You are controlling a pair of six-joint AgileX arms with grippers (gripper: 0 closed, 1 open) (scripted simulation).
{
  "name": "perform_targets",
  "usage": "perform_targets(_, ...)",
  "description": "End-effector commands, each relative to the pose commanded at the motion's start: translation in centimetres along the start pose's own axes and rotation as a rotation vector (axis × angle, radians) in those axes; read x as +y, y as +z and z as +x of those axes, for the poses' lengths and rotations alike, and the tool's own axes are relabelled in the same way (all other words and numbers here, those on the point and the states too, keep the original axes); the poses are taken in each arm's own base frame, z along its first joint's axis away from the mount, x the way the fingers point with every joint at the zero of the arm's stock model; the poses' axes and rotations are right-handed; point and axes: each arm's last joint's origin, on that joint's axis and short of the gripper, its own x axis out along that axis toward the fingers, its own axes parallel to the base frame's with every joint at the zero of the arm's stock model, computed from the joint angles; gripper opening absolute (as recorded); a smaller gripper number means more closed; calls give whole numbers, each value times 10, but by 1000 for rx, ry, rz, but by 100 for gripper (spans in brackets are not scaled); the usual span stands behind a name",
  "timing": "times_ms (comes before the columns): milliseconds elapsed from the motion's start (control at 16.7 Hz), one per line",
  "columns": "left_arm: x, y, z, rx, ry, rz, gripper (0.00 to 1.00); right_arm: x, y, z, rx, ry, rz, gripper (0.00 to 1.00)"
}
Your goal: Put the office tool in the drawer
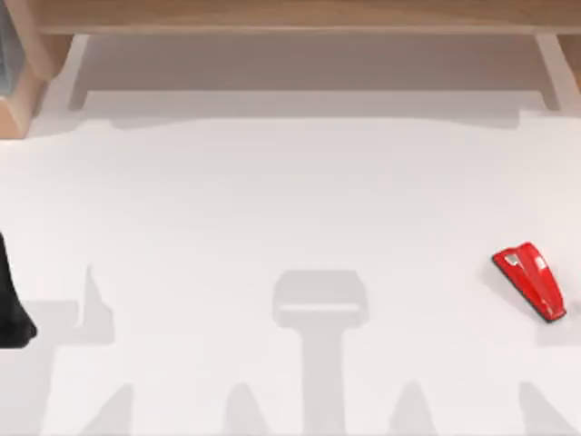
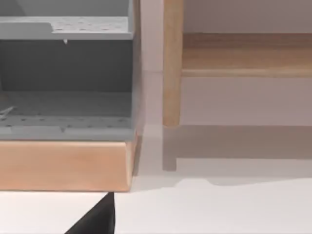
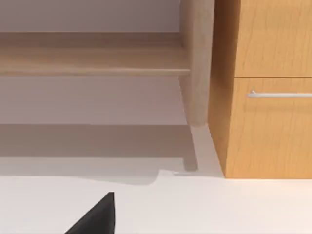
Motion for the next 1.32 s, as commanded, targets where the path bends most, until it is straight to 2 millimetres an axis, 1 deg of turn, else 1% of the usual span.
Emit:
perform_targets(180,0,0,0,0,0,0,100,0,2,0,-4,0,-9,100)
perform_targets(300,0,0,0,0,0,0,100,-1,13,2,-23,-6,-58,100)
perform_targets(480,0,0,0,0,0,0,100,-6,43,9,-69,-33,-195,100)
perform_targets(660,0,0,0,0,0,0,100,-14,82,29,-115,-84,-391,100)
perform_targets(720,0,0,0,0,0,0,100,-18,95,40,-126,-104,-466,100)
perform_targets(840,0,0,0,0,0,0,100,-30,118,67,-138,-143,-625,100)
perform_targets(960,0,0,0,0,0,0,100,-46,131,102,-135,-177,-788,100)
perform_targets(1020,0,0,0,0,0,0,100,-56,134,122,-127,-189,-870,100)
perform_targets(1140,0,0,0,0,0,0,100,-79,128,163,-104,-202,-1028,100)
perform_targets(1200,0,0,0,0,0,0,100,-92,119,184,-89,-201,-1103,100)
perform_targets(1320,0,0,0,0,0,0,100,-117,92,222,-54,-186,-1240,100)
